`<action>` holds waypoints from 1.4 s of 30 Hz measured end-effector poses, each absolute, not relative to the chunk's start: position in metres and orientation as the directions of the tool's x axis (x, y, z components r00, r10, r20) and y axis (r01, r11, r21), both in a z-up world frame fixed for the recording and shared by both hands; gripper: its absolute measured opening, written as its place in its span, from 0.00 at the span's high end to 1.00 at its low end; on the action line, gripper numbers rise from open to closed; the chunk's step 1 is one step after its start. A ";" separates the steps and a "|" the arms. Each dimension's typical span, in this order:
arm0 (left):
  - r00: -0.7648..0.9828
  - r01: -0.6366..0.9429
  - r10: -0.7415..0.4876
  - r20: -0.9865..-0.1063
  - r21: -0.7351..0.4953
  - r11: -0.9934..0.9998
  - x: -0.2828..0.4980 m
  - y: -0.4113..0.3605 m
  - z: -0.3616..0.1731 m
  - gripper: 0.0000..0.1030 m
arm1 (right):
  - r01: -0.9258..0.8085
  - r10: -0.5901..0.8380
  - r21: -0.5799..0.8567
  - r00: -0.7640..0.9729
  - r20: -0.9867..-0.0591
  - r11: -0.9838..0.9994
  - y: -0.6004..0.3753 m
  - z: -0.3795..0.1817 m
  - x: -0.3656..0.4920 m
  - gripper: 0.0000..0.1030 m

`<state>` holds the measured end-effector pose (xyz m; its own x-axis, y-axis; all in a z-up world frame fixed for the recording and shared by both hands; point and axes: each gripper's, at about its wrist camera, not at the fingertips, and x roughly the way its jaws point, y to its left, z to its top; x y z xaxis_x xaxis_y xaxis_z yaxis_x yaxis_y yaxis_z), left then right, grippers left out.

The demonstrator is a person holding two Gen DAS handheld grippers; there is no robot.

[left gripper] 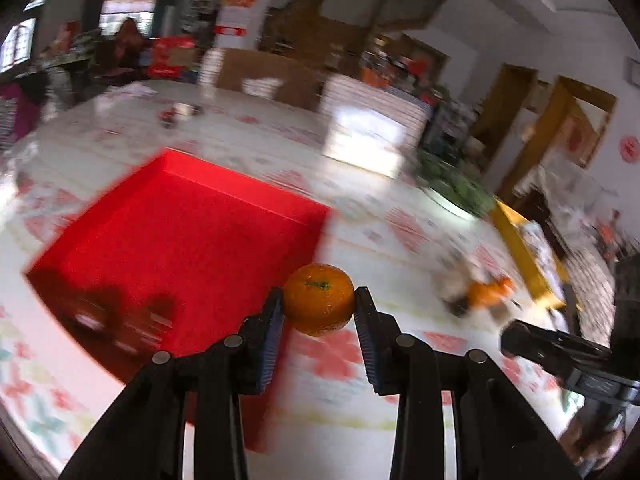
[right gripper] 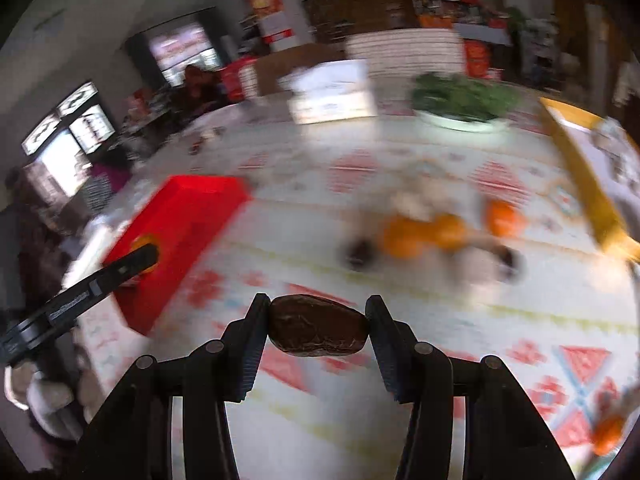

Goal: Organize fruits
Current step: 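Carry the tangerine and red date into the red tray and release both, then grasp a dark plum with the left tool while the right tool grasps a beige taro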

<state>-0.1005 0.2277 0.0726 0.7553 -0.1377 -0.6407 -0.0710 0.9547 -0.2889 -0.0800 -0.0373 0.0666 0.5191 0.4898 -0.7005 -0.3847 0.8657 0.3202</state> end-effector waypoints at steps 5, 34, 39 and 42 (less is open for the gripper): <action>0.741 -0.192 -0.046 -0.670 -0.278 0.941 -0.077 0.292 0.071 0.66 | -0.501 0.601 0.381 0.414 -0.684 0.777 0.047 0.074 -0.057 0.48; 0.844 -0.251 0.013 -0.537 -0.373 0.893 -0.144 0.302 0.111 0.27 | -0.517 0.598 0.359 0.428 -0.678 0.777 0.115 0.060 -0.051 0.26; 0.856 -0.151 -0.065 -0.513 -0.368 0.918 -0.155 0.254 0.123 0.24 | -0.466 0.592 0.384 0.476 -0.651 0.797 0.051 0.064 -0.077 0.26; 0.850 -0.111 -0.096 -0.518 -0.354 0.929 -0.157 0.230 0.124 0.24 | -0.421 0.554 0.369 0.523 -0.648 0.829 0.004 0.065 -0.091 0.25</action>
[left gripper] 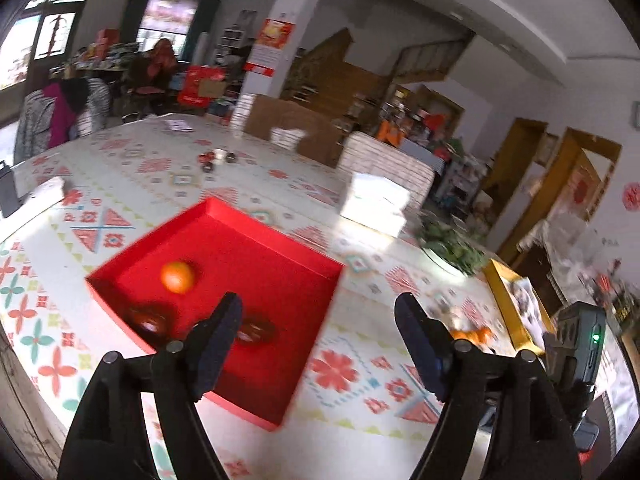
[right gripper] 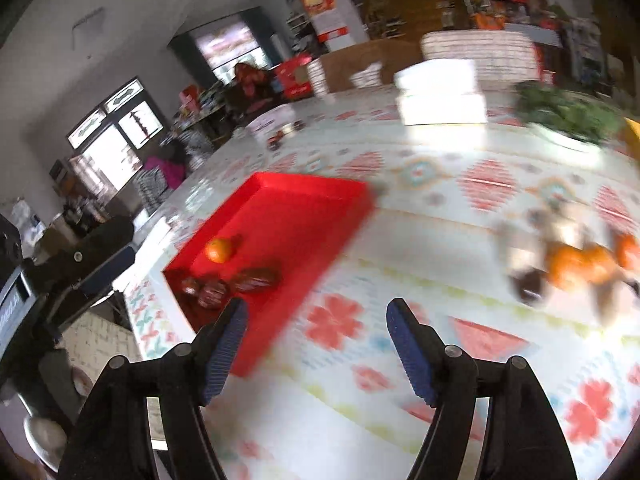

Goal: Organize fruits
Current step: 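Grasp a dark plum with the left tool while the right tool grasps a beige taro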

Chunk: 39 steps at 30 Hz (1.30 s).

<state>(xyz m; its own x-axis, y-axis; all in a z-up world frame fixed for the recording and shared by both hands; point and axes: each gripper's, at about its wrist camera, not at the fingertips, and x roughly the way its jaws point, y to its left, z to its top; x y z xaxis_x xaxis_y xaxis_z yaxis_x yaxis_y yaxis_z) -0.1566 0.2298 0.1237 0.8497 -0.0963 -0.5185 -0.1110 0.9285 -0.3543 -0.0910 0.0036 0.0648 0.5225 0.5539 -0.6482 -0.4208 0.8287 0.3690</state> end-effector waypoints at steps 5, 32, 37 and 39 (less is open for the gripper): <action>0.824 -0.055 -0.153 -0.546 -0.345 0.937 -0.145 0.195 0.117 0.24 | -0.301 0.442 0.324 0.607 -0.660 0.897 -0.085 0.062 -0.096 0.25; 0.666 0.170 -0.262 -0.699 -0.200 0.965 -0.059 0.076 0.046 0.31 | -0.176 0.201 0.114 0.627 -0.753 0.978 -0.123 0.019 -0.039 0.35; 0.624 0.237 -0.275 -0.732 -0.158 0.959 -0.039 0.048 0.034 0.45 | -0.186 0.170 0.064 0.638 -0.751 0.980 -0.117 0.018 -0.039 0.61; 0.612 0.256 -0.276 -0.741 -0.145 0.956 -0.030 0.038 0.029 0.45 | -0.191 0.182 0.076 0.634 -0.751 0.979 -0.120 0.018 -0.039 0.61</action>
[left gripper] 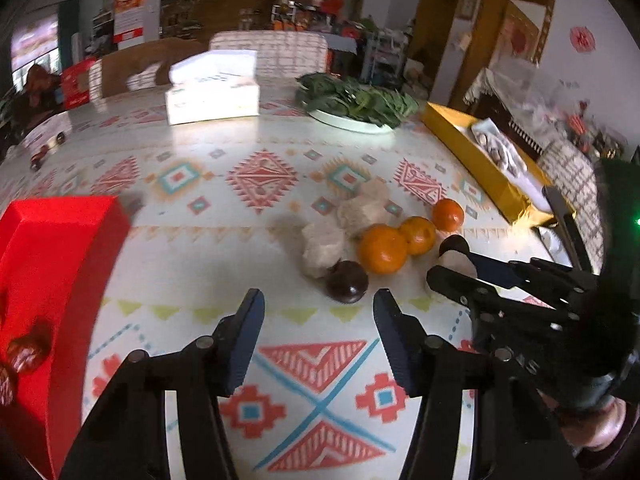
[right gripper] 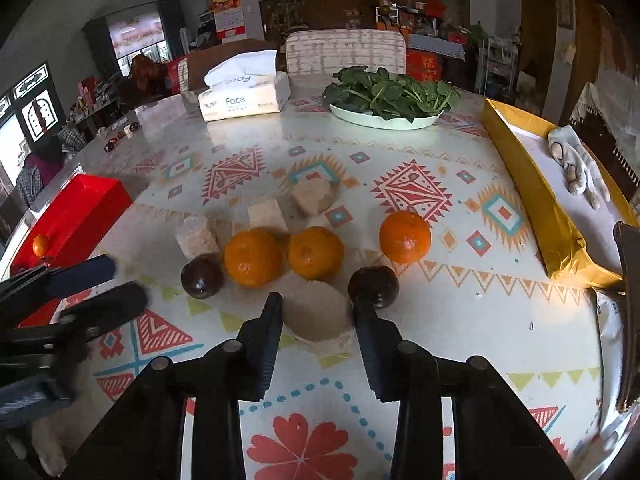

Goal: Organize fruits
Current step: 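Grasp a dark plum with the left tool while the right tool grasps a beige taro, then carry the plum and taro into the red tray and release both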

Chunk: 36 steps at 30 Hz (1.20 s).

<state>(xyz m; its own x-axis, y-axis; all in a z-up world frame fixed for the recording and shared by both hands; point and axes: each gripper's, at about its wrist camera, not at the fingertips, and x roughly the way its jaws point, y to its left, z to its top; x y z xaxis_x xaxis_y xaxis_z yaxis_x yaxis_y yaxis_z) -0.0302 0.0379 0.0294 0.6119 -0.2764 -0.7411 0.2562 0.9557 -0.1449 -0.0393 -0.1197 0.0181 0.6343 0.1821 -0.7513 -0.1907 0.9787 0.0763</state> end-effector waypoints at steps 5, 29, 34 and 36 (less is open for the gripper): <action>0.572 0.266 -0.257 -0.779 -0.121 0.956 -0.007 0.019 0.015 0.48 | -0.183 0.282 0.215 0.602 -0.747 0.959 -0.140 0.019 -0.039 0.61; 0.731 -0.016 -0.185 -0.656 -0.287 0.958 -0.091 0.184 0.057 0.78 | -0.244 0.573 0.541 0.555 -0.603 0.805 -0.139 0.042 -0.049 0.61; 0.756 -0.163 -0.090 -0.649 -0.319 0.934 -0.108 0.250 0.055 0.78 | -0.338 0.624 0.527 0.493 -0.606 0.780 -0.077 0.061 -0.047 0.61; 0.758 -0.204 -0.065 -0.649 -0.330 0.922 -0.113 0.270 0.052 0.78 | -0.378 0.645 0.523 0.460 -0.610 0.764 -0.046 0.067 -0.042 0.61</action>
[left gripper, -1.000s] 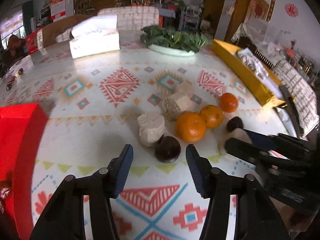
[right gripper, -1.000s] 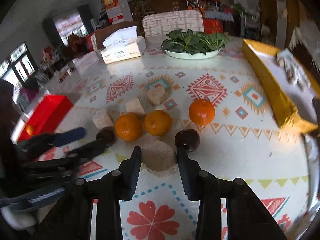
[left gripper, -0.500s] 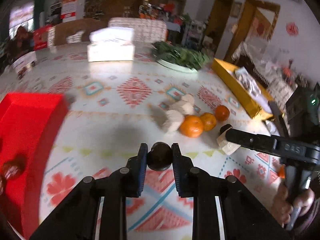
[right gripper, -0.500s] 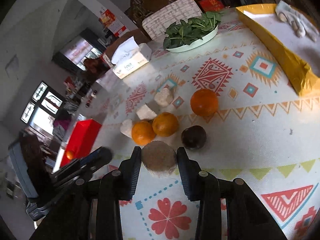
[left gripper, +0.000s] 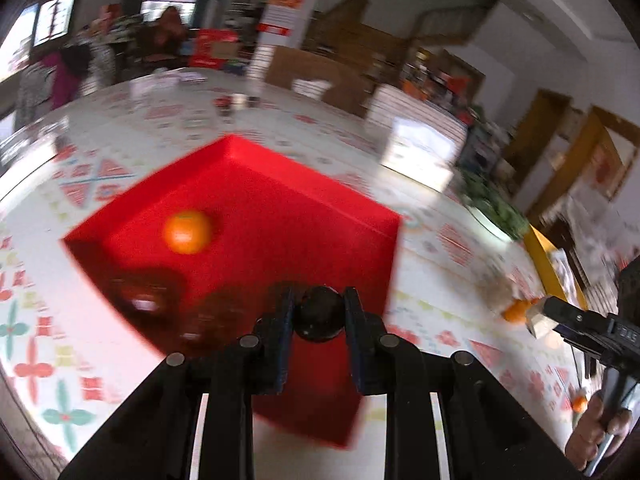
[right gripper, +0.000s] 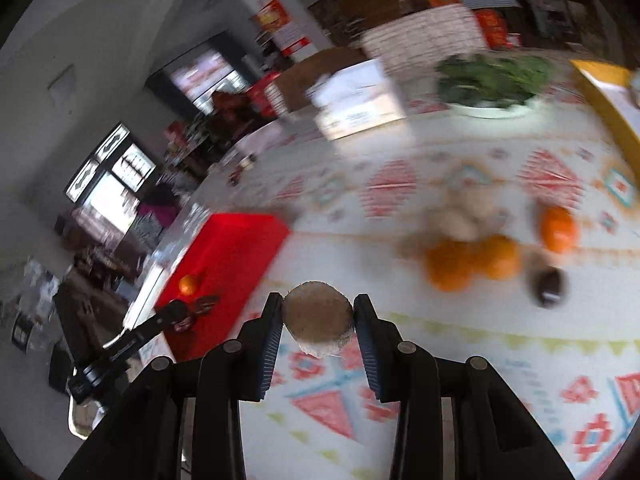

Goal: Organize fruits
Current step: 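Carry the plum and taro into the red tray and release both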

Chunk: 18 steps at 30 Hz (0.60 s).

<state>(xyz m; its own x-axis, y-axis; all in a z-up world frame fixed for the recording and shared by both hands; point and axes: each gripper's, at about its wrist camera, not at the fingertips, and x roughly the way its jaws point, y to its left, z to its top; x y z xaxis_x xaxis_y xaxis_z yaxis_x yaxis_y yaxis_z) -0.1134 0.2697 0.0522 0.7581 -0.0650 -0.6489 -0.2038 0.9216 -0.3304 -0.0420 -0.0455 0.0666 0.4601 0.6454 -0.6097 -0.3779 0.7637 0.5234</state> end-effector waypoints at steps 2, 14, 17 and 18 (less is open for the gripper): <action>0.758 -0.230 -0.056 -0.650 -0.346 0.910 -0.117 0.286 0.049 0.78 | -0.409 0.658 0.516 0.435 -0.614 0.752 -0.018 0.070 -0.038 0.61; 0.748 -0.245 -0.073 -0.660 -0.376 0.894 -0.115 0.316 0.029 0.77 | -0.555 0.614 0.380 0.326 -0.718 0.740 0.151 0.054 -0.004 0.61; 0.750 -0.241 -0.080 -0.656 -0.384 0.891 -0.115 0.318 0.029 0.77 | -0.555 0.598 0.370 0.310 -0.739 0.745 0.172 0.042 0.006 0.61; 0.751 -0.242 -0.079 -0.656 -0.385 0.890 -0.116 0.318 0.029 0.77 | -0.556 0.592 0.367 0.299 -0.748 0.746 0.180 0.037 0.009 0.61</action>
